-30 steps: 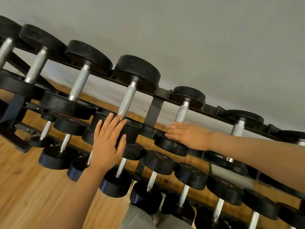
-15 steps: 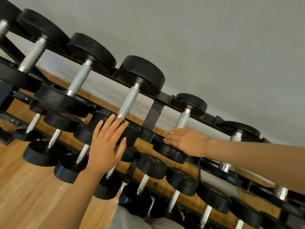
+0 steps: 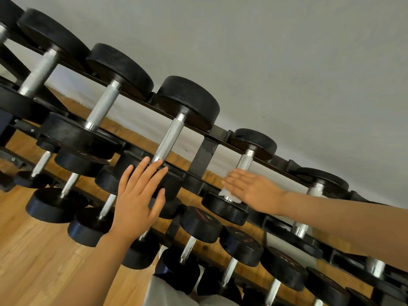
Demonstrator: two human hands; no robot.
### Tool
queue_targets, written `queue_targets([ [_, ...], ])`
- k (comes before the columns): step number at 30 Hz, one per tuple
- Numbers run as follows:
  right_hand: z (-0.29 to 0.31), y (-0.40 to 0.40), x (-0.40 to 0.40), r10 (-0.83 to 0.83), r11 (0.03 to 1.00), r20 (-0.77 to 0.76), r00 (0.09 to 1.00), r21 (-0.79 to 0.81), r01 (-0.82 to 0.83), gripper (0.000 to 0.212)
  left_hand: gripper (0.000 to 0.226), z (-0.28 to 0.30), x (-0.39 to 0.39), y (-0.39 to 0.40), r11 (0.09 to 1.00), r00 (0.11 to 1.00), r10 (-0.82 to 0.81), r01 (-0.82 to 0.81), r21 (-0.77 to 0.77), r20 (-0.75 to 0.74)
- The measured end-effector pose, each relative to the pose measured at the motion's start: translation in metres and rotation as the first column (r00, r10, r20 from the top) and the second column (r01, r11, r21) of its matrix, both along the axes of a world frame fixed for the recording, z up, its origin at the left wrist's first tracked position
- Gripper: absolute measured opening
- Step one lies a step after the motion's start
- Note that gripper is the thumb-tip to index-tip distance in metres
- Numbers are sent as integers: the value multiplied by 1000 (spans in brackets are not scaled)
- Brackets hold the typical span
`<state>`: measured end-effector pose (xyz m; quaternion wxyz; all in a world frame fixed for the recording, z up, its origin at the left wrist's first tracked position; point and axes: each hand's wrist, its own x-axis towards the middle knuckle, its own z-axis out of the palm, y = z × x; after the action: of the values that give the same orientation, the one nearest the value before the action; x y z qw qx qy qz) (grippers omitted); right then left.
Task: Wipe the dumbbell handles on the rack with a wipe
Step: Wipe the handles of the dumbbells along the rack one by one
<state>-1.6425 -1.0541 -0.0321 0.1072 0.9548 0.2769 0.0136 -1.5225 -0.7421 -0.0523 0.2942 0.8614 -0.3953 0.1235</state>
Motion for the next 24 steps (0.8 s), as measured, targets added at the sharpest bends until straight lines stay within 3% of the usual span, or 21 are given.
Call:
queue_targets([
  [7,4,-19,14,-269,960,155,950,-36,278,47,45,1,1,-1,1000,1000,7,-7,11,0],
  [11,-20,11,-14,-95,992,8,995,90,93,41,45,1,0,-2,1000,1000,16,-16,18,-3],
  [14,-7,-7,-8,31,995,-49,998,92,-27,54,45,1,0,-1,1000,1000,12,-12,24,-3],
  [17,10,-37,9,-119,992,36,992,47,117,74,45,1,0,0,1000,1000,5,-5,27,1],
  [21,2,-31,5,-299,953,114,947,78,291,75,46,1,0,0,999,1000,12,-12,32,-1],
  [24,-20,-6,-19,-214,961,47,976,189,201,72,46,1,0,-1,999,1000,18,-18,30,0],
])
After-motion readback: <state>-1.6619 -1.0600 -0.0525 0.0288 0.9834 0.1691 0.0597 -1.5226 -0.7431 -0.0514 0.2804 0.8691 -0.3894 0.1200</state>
